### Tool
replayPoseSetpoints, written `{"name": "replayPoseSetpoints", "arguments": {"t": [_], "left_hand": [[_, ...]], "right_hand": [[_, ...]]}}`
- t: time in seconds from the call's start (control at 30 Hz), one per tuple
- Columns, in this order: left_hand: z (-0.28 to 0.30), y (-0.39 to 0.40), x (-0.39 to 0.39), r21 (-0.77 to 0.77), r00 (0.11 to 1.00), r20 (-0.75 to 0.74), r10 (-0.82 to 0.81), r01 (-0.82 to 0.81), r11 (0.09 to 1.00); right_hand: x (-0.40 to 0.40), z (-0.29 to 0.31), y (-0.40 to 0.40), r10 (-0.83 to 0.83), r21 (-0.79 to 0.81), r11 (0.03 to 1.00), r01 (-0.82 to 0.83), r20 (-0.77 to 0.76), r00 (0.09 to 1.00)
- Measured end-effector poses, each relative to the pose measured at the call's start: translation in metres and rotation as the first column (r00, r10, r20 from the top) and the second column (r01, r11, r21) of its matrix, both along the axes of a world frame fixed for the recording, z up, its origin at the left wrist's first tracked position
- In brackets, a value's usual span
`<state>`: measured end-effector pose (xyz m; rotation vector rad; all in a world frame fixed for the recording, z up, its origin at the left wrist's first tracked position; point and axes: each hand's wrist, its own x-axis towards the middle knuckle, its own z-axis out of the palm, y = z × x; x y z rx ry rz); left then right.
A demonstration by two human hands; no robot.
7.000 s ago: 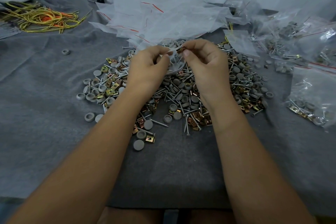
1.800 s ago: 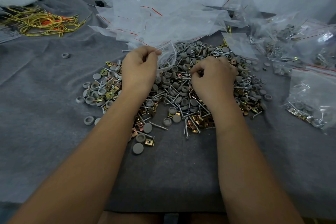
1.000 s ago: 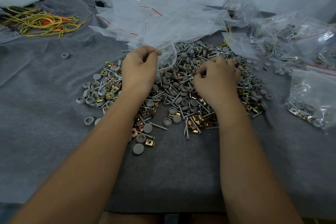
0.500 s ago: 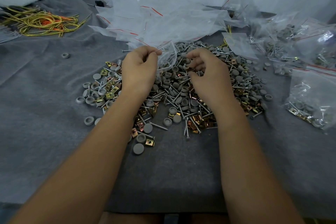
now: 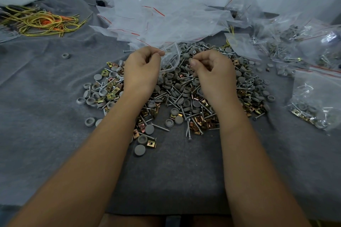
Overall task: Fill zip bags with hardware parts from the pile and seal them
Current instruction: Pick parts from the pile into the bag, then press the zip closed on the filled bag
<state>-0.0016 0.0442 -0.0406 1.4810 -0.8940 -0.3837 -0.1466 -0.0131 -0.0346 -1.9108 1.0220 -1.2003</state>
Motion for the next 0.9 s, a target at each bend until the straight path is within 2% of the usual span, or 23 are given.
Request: {"name": "replayPoseSetpoints", "arguments": {"t": [0.2, 0.33, 0.5, 0.57, 0.67, 0.8, 0.9], "left_hand": [[0.001, 0.0, -0.001, 0.003, 1.0, 0.019, 0.01, -0.01, 1.0], [0.001, 0.0, -0.002, 0.003, 0.999, 0.03, 0.013, -0.013, 1.0], [-0.002, 0.0, -0.001, -0.014, 0.998, 0.064, -0.027, 0.028, 1.0], [-0.002, 0.0, -0.002, -0.029, 0.995, 0.089, -0.044, 0.046, 0.999], [-0.003, 0.002, -0.004, -0.024, 0.989, 0.138, -0.06, 0.064, 0.998], [-0.003, 0.005, -0.006, -0.035, 0.975, 0.201, -0.092, 0.101, 0.994], [-0.003, 0.009, -0.009, -0.049, 0.93, 0.354, -0.093, 0.117, 0.992]], "right_hand": [[0.002, -0.003, 0.0, 0.007, 0.04, 0.999, -0.007, -0.014, 1.0], [0.002, -0.003, 0.0, -0.01, -0.07, 0.997, 0.008, -0.03, 0.999], [0.002, 0.0, 0.001, -0.043, -0.081, 0.995, 0.057, 0.158, 0.987], [0.007, -0.001, 0.005, -0.011, -0.121, 0.992, 0.033, 0.173, 0.985], [0.017, -0.006, 0.011, 0.031, -0.254, 0.967, -0.018, 0.049, 0.998], [0.022, -0.013, 0.007, -0.071, -0.472, 0.881, -0.026, -0.186, 0.98], [0.021, -0.013, 0.005, -0.102, -0.55, 0.832, -0.071, -0.278, 0.955]]}}
